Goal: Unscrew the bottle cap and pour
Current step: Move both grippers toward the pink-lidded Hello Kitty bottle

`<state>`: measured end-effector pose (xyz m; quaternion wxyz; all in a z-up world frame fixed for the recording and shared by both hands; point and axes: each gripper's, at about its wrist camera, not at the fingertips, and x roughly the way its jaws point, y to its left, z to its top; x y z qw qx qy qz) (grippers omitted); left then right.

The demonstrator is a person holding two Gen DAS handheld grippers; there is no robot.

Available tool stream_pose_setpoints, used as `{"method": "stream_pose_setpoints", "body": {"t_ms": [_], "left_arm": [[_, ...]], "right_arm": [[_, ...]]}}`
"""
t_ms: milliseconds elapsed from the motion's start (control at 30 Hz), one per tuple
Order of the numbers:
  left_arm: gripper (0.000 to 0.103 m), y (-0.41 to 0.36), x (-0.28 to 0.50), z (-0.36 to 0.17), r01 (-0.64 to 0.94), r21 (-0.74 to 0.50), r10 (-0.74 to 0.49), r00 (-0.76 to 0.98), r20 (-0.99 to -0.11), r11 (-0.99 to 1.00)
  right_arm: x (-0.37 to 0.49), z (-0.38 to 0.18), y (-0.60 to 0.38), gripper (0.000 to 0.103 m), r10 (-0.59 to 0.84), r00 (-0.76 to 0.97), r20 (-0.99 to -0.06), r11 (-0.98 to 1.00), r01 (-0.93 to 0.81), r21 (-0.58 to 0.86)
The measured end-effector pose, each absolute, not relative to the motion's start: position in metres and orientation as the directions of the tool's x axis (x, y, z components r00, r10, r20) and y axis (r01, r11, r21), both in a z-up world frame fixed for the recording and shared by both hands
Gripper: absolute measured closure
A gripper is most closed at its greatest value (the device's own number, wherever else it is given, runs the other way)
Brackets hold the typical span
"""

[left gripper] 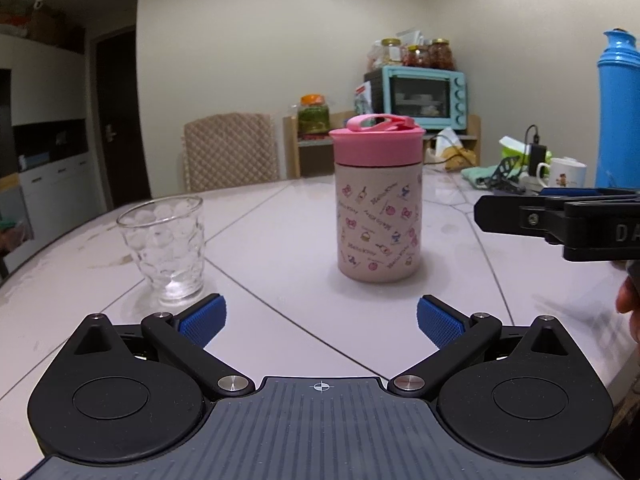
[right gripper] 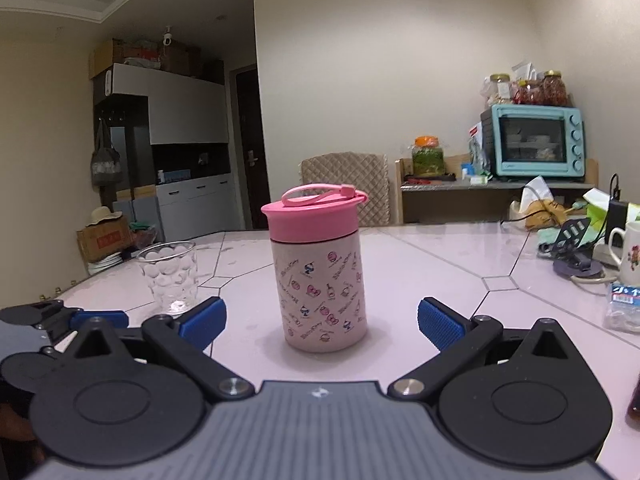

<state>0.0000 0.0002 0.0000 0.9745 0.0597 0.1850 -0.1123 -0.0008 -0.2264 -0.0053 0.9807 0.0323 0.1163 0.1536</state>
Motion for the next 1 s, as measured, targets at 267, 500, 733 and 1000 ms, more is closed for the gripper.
{"method": "stream_pose_setpoints", "body": {"t_ms": [267, 500, 733, 1000], "left_arm": [[0.0, 0.006, 0.001, 0.0, 0.296, 0.086, -0.247, 0.9, -0.36, 0.951], [0.0, 0.006, 0.013, 0.002, 0.345, 0.095, -0.292, 0.887, -0.357, 0.934], [0.0, 0.002, 0.027, 0.0, 0.411, 0.081, -0.363, 0.868, -0.339, 0.908], [0.0, -0.005, 0.045, 0.004, 0.486, 0.053, -0.436, 0.823, -0.363, 0.872]], "right_arm": [[-0.004, 0.001, -0.223, 0.0, 0.291, 0.934, -0.207, 0.956, -0.275, 0.103], [0.0, 0.005, -0.218, 0.0, 0.29, 0.933, -0.215, 0.956, -0.274, 0.101], [0.006, 0.009, -0.211, 0.0, 0.276, 0.936, -0.217, 0.961, -0.262, 0.088], [0.02, 0.014, -0.206, 0.0, 0.252, 0.942, -0.221, 0.968, -0.239, 0.081]]}}
